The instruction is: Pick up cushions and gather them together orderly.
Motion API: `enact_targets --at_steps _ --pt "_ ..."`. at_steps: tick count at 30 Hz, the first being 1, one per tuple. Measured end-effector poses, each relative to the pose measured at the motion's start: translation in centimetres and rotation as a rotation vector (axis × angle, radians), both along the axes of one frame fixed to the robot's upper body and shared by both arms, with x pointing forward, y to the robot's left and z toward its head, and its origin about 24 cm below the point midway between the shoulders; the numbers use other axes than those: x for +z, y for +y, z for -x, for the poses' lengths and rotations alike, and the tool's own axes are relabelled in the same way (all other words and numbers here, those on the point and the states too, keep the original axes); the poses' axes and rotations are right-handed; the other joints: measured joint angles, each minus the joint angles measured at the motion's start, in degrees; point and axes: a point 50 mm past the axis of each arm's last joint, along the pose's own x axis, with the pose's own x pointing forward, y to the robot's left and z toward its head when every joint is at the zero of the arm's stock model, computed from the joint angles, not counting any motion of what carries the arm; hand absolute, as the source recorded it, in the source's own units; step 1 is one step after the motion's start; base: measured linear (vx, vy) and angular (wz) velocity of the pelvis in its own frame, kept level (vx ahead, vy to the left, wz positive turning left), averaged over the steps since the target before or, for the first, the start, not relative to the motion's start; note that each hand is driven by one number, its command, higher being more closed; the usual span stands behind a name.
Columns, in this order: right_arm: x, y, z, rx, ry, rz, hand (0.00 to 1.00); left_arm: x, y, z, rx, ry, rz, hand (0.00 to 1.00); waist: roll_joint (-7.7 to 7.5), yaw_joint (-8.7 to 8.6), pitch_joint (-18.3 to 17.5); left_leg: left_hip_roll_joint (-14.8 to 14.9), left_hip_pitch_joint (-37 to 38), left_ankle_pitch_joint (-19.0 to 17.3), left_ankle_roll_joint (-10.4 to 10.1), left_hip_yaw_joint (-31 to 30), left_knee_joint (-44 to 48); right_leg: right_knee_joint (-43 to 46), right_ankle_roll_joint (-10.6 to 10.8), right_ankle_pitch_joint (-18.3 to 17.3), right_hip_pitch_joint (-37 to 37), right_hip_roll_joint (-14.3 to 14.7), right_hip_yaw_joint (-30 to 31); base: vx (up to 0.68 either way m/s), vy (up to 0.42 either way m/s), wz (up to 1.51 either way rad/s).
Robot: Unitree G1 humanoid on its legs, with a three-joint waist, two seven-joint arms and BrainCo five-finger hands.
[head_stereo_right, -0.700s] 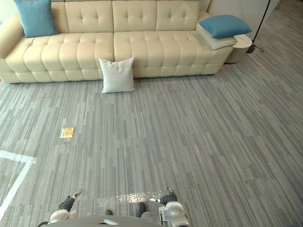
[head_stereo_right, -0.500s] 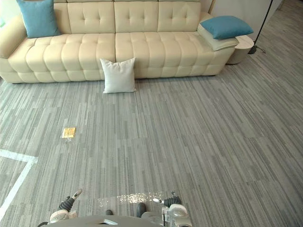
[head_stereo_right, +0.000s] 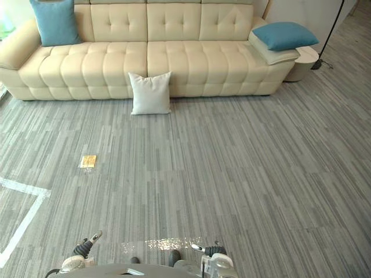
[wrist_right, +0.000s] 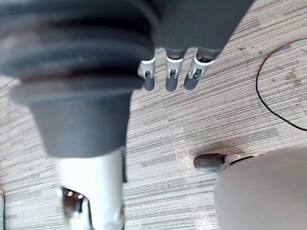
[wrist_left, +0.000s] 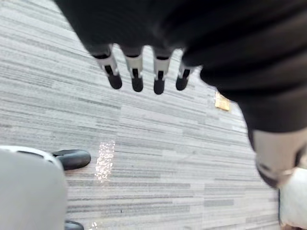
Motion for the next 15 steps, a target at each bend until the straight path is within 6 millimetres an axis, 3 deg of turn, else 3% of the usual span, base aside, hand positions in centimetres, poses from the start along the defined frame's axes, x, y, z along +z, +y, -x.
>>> enact_targets --at_steps 15 --pt "0.0 -0.27 0.15 -0.027 -0.003 0.0 0.0 0.07 0.04 -0.42 -0.066 0.002 -0.023 0.0 -0.21 0.1 0.13 -0.16 -0.02 0.16 0.08 -0.67 -0.27 0.08 0.33 -0.26 0.22 -0.23 -0.86 -0.01 -0.001 0.03"
